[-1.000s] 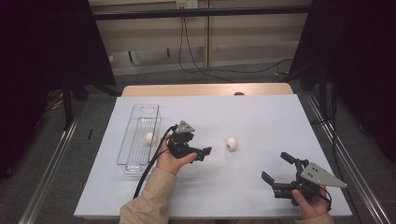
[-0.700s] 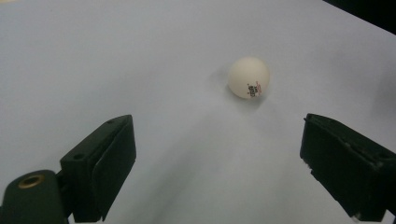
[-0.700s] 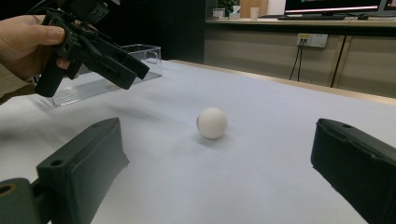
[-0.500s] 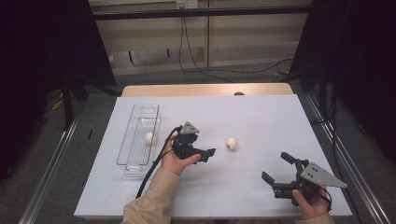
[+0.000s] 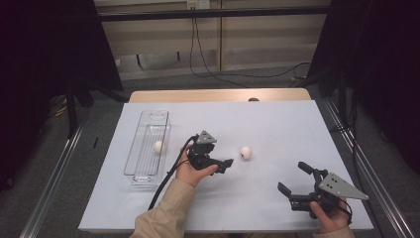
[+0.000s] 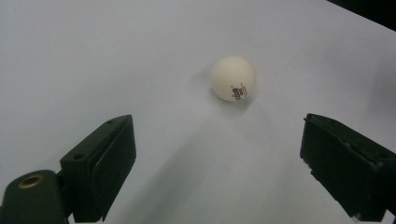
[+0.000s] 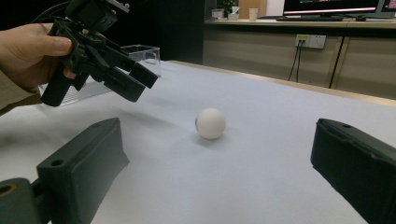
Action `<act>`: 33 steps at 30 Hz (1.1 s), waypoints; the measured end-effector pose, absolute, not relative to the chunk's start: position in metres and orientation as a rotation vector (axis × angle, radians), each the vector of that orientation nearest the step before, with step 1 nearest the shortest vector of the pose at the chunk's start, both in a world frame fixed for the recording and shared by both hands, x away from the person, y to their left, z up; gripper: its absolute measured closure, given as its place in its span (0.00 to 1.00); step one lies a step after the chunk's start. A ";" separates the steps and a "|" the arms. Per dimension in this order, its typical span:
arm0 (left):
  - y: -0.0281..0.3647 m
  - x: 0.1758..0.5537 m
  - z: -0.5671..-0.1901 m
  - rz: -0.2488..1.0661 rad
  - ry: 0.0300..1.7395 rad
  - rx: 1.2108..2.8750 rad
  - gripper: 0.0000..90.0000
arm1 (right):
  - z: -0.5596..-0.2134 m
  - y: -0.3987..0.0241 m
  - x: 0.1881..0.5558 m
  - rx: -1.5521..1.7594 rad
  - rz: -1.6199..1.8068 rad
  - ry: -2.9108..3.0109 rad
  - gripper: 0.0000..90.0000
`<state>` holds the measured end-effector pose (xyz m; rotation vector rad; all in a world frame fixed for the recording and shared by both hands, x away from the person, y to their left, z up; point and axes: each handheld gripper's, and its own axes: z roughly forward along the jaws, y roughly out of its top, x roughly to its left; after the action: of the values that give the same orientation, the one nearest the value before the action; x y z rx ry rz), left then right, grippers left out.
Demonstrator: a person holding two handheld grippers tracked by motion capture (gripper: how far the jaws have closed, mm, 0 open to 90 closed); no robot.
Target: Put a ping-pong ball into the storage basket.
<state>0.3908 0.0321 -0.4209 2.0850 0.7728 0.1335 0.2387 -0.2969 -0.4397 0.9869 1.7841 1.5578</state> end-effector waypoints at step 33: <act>0.008 0.391 -0.430 0.132 0.718 2.089 0.12 | -0.439 -0.297 0.238 0.978 1.558 1.786 0.03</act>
<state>0.3911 0.0078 -0.4298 2.0887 0.7183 0.1324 0.2384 -0.2972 -0.4394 0.9777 1.7860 1.5576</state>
